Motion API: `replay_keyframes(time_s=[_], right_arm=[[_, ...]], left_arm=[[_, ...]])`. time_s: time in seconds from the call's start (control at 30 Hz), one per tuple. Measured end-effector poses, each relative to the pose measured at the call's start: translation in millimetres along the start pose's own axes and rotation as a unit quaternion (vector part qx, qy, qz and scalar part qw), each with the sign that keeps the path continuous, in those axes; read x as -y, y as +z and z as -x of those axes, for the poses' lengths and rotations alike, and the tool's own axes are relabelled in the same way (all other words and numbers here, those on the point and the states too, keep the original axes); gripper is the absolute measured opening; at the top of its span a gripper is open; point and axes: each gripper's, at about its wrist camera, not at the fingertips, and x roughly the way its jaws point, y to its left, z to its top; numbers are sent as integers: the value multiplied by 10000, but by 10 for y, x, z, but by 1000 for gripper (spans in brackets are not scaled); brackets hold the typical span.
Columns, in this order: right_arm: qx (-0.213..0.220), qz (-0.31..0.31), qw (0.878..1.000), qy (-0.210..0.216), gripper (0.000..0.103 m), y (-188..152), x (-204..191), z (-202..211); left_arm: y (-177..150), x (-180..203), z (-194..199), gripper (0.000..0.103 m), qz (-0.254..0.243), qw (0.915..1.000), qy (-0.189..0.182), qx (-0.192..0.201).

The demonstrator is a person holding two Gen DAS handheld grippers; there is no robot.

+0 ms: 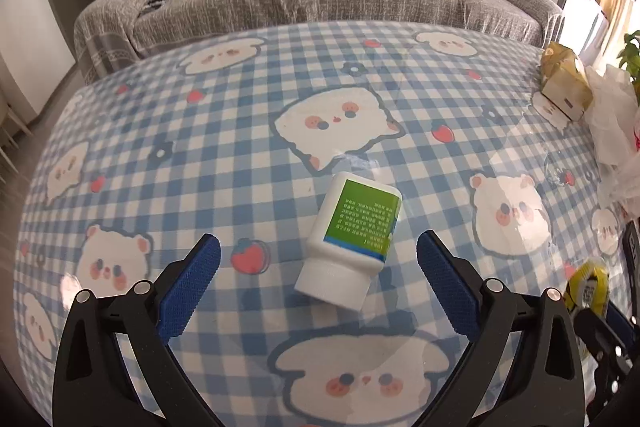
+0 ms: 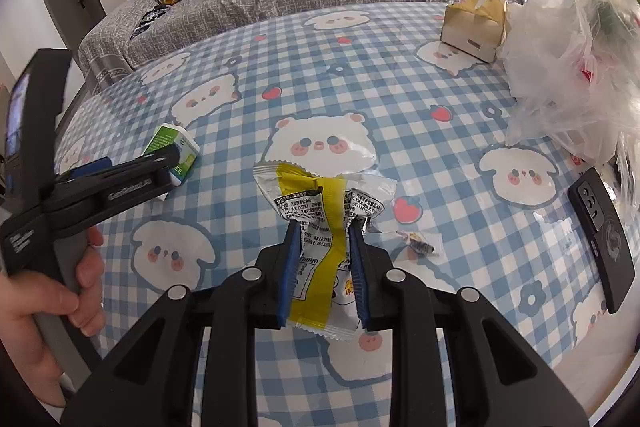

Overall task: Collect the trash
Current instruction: 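Grasp the white pill bottle with left tool while right tool holds the wrapper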

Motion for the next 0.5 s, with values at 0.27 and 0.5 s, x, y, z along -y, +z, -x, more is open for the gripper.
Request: replay_keyframes(time_s=[0.27, 0.5], right_arm=[[-12, -34, 10000, 31, 23, 26, 8, -17], [-16, -18, 10000, 40, 23, 19, -4, -22]], left_arm=[[38, 110, -131, 85, 54, 10000, 71, -25], [27, 150, -237, 44, 122, 9997, -22, -229]])
